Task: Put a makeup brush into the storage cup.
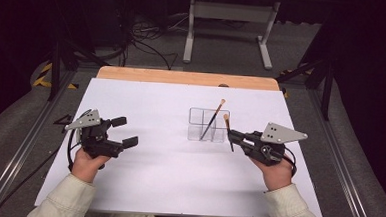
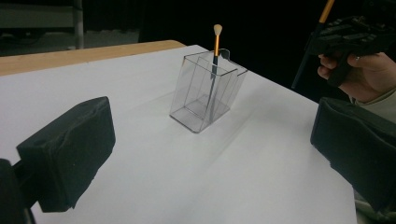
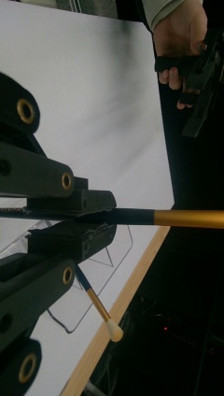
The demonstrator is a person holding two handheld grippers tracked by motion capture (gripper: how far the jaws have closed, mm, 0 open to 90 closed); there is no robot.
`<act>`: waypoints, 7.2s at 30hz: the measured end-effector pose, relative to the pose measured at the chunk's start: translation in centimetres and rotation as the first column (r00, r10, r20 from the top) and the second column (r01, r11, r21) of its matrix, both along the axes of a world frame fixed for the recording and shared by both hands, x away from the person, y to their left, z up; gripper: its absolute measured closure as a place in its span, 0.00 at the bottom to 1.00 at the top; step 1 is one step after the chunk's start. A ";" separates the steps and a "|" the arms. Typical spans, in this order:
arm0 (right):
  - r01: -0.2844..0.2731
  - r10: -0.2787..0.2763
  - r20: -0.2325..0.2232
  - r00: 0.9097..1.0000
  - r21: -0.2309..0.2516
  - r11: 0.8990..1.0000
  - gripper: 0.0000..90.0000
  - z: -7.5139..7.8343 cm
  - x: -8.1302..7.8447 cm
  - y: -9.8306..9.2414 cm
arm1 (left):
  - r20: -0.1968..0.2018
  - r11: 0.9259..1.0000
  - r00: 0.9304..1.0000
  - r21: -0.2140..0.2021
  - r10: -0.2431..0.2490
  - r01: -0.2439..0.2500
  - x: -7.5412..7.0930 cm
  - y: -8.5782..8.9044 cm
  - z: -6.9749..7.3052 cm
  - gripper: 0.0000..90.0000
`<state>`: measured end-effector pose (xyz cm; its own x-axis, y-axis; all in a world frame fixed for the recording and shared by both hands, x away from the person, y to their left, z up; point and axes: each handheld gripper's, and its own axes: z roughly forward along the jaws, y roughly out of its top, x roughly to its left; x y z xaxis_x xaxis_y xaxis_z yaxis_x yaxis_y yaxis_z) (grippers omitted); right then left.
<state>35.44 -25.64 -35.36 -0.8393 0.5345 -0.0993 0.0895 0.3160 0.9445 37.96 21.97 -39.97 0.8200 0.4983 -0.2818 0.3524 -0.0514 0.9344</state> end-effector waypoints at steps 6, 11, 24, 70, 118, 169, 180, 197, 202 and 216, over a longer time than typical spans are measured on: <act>0.021 -0.021 0.030 0.999 0.025 0.999 0.92 -0.2 0.0 -0.1 | -0.001 1.000 1.000 0.002 0.000 0.000 0.0 -0.1 -0.1 0.01; 0.015 -0.026 0.105 0.994 0.096 0.995 0.92 -0.4 -0.2 -0.3 | -0.001 1.000 1.000 -0.001 -0.002 0.002 0.0 -0.1 -0.1 0.01; 0.021 -0.041 0.099 0.994 0.197 0.980 0.92 -1.3 0.4 -0.8 | 0.001 1.000 1.000 -0.003 0.003 -0.003 -0.2 0.2 -0.1 0.01; 0.027 -0.049 0.074 0.996 0.266 0.964 0.92 -0.6 6.0 1.6 | -0.003 1.000 1.000 -0.009 -0.003 0.003 0.1 0.2 -0.4 0.01; 0.078 -0.082 0.007 0.997 0.243 0.967 0.92 -3.2 9.6 3.8 | -0.013 1.000 1.000 -0.009 -0.001 0.001 0.2 0.3 -0.6 0.01; 0.095 -0.068 -0.105 0.992 0.284 0.954 0.61 -5.7 9.7 3.4 | -0.012 1.000 1.000 -0.010 -0.002 0.002 0.2 0.3 -0.6 0.01; 0.056 -0.038 -0.059 0.998 0.332 0.942 0.15 -4.1 8.7 3.0 | -0.007 1.000 1.000 -0.014 -0.004 0.004 0.2 0.3 -0.5 0.01; 0.110 -0.090 -0.092 0.992 0.242 0.964 0.00 -2.0 6.4 0.0 | 0.039 0.999 0.999 -0.043 0.001 0.001 -0.7 1.4 -0.6 0.01; 0.119 -0.100 -0.092 0.991 0.232 0.965 0.00 -1.5 5.5 -1.3 | 0.050 0.999 0.999 -0.050 0.007 -0.005 -1.1 1.9 -0.6 0.01; 0.157 -0.137 -0.105 0.985 0.217 0.964 0.00 -1.8 3.5 -4.7 | 0.072 0.998 0.997 -0.058 -0.003 0.007 -2.1 2.2 -0.5 0.01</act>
